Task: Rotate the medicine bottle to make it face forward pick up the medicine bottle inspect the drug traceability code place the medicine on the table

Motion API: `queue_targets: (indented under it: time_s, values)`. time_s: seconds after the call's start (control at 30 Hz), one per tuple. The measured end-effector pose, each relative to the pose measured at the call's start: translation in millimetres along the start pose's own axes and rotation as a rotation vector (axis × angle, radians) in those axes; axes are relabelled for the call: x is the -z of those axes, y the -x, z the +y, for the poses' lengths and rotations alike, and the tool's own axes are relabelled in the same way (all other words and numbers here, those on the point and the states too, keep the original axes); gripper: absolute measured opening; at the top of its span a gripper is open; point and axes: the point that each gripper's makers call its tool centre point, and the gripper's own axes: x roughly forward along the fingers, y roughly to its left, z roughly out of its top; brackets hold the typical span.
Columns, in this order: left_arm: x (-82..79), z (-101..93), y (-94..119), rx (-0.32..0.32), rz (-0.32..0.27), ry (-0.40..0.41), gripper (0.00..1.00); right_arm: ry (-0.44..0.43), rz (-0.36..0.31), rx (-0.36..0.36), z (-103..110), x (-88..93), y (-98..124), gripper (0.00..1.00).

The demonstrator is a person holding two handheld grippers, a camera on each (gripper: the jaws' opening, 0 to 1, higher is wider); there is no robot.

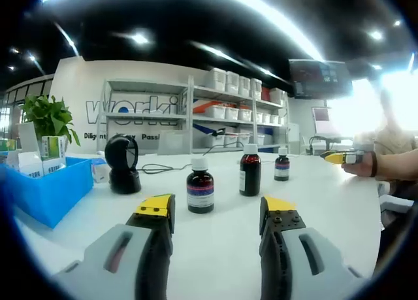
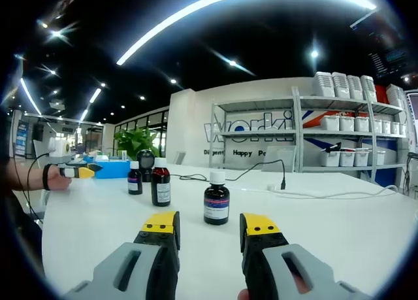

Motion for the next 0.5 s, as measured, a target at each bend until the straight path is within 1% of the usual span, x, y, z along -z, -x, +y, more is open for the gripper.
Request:
queue_targets:
  time_s: [0.13, 0.2, 0.3, 0.37, 0.5]
  values:
    - [1.2, -1.0, -1, 0.007, 0.005, -0.011, 0.42, -0.002, -0.005, 0.004, -1, -0.9, 1, 0.34]
    - [-0.2, 2.7, -1, 0.001, -0.004, -0.010, 0.44, -0.009, -0.005, 0.001, -2, -0.6, 1, 0.34]
    - [-7.2, 5.5, 0, -0.006, -0.041, -0.020, 0.43, -0.006, 0.001, -0.001, -1, 0.9, 0, 0.35]
    - [-8.2, 9.2, 0, -0.003, -0.051, -0.025, 0.42, 0.000, 0.007, 0.000, -1, 2.2, 0, 0.35]
    - [-5.7, 21.7, -1, -0.012, -0.055, -0.025, 0.40, -0.008, 0.007, 0.002, -2, 2.3, 0, 0.35]
